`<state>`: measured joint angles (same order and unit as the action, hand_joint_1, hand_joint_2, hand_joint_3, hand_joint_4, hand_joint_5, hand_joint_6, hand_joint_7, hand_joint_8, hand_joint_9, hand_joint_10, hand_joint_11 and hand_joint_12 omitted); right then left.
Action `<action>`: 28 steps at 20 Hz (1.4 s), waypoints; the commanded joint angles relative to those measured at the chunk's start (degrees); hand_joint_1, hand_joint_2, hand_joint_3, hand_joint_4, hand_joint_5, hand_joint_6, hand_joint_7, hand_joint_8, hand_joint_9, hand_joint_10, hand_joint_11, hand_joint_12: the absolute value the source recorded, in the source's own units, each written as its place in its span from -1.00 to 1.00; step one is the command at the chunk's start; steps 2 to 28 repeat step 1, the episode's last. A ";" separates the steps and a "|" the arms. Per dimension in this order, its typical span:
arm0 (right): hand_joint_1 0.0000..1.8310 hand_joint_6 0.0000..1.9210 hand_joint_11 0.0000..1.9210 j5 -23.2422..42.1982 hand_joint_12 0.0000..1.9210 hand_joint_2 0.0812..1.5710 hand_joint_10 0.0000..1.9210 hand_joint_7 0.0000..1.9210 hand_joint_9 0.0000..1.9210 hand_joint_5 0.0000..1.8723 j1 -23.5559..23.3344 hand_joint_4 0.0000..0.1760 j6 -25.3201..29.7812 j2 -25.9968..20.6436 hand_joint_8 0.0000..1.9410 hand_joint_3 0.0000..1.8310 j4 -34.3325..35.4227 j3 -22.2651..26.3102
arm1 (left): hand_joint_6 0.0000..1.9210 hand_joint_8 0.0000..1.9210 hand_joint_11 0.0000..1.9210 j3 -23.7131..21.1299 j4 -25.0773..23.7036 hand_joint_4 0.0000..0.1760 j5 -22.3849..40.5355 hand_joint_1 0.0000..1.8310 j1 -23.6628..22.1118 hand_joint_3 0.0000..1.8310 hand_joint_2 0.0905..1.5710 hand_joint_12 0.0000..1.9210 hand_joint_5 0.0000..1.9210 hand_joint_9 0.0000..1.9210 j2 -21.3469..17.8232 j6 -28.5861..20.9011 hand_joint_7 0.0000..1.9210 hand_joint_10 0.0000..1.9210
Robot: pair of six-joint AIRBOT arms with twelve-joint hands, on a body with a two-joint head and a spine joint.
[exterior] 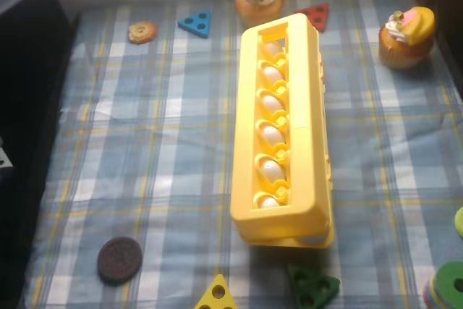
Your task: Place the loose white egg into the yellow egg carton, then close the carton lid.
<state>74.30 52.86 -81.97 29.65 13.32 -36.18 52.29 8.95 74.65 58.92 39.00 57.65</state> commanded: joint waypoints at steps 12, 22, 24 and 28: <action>-0.59 -1.00 -1.00 12.66 -1.00 0.48 -1.00 -1.00 -1.00 -1.00 0.76 -0.82 -0.04 -0.41 -1.00 -1.00 0.80 0.06 | -1.00 -1.00 -1.00 0.04 2.42 0.71 13.35 -1.00 -0.12 -1.00 0.46 -1.00 -1.00 -1.00 -0.30 -0.33 -1.00 -1.00; -0.59 -1.00 -1.00 12.66 -1.00 0.48 -1.00 -1.00 -1.00 -1.00 0.76 -0.82 -0.04 -0.41 -1.00 -1.00 0.80 0.06 | -1.00 -1.00 -1.00 0.04 2.42 0.71 13.35 -1.00 -0.12 -1.00 0.46 -1.00 -1.00 -1.00 -0.30 -0.33 -1.00 -1.00; -0.59 -1.00 -1.00 12.66 -1.00 0.48 -1.00 -1.00 -1.00 -1.00 0.76 -0.82 -0.04 -0.41 -1.00 -1.00 0.80 0.06 | -1.00 -1.00 -1.00 0.04 2.42 0.71 13.35 -1.00 -0.12 -1.00 0.46 -1.00 -1.00 -1.00 -0.30 -0.33 -1.00 -1.00; -0.59 -1.00 -1.00 12.66 -1.00 0.48 -1.00 -1.00 -1.00 -1.00 0.76 -0.82 -0.04 -0.41 -1.00 -1.00 0.80 0.06 | -1.00 -1.00 -1.00 0.04 2.42 0.71 13.35 -1.00 -0.12 -1.00 0.46 -1.00 -1.00 -1.00 -0.30 -0.33 -1.00 -1.00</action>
